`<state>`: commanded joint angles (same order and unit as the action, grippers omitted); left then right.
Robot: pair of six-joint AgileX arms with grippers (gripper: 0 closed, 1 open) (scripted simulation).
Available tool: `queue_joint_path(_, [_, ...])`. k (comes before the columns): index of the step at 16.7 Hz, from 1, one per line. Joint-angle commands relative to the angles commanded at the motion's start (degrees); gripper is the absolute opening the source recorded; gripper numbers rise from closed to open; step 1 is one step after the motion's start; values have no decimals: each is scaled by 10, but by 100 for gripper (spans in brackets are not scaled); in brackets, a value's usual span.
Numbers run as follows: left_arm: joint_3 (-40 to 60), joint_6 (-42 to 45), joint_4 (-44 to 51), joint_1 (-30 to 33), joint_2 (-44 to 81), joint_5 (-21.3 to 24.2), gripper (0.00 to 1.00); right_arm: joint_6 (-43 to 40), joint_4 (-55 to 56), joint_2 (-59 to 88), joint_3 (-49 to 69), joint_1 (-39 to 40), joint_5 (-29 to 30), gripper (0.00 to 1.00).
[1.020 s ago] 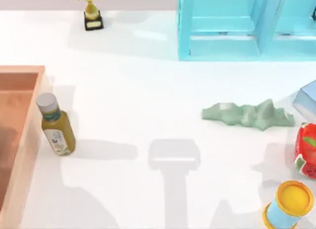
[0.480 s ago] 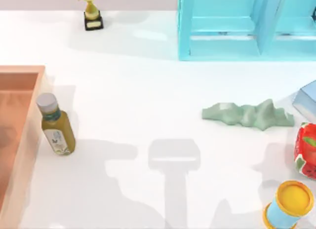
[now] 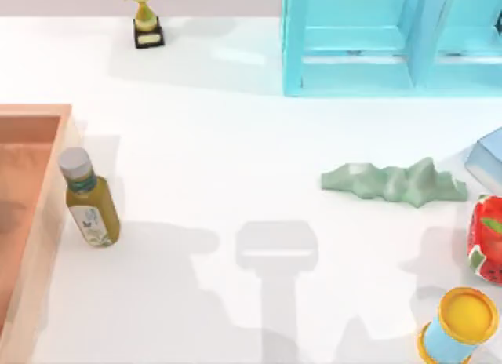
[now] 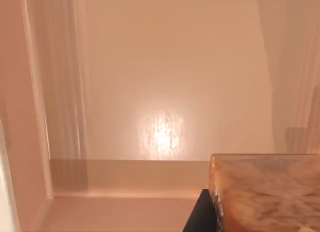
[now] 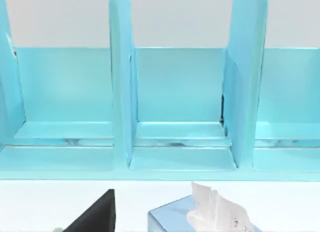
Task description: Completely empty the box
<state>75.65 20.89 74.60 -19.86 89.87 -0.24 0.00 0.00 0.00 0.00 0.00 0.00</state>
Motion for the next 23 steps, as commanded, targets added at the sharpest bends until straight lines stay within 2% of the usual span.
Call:
queue_joint_path(6, [-1,2,6,-1,1,1,0,0,0,0,0,0,0,100])
queue_joint_path(10, [-10,-42,3,56,-4,-3,0,0,0,0,0,0,0,100])
queue_joint_path(13, [-25,-121,-2,155,-9,-8,0,0,0,0,0,0,0,100])
queue_joint_path(19, [-65,-341,-36,415,0,-16,0,0,0,0,0,0,0,100])
queue_joint_path(23, [-91,-484,-80,556,20,-15,0,0,0,0,0,0,0,100])
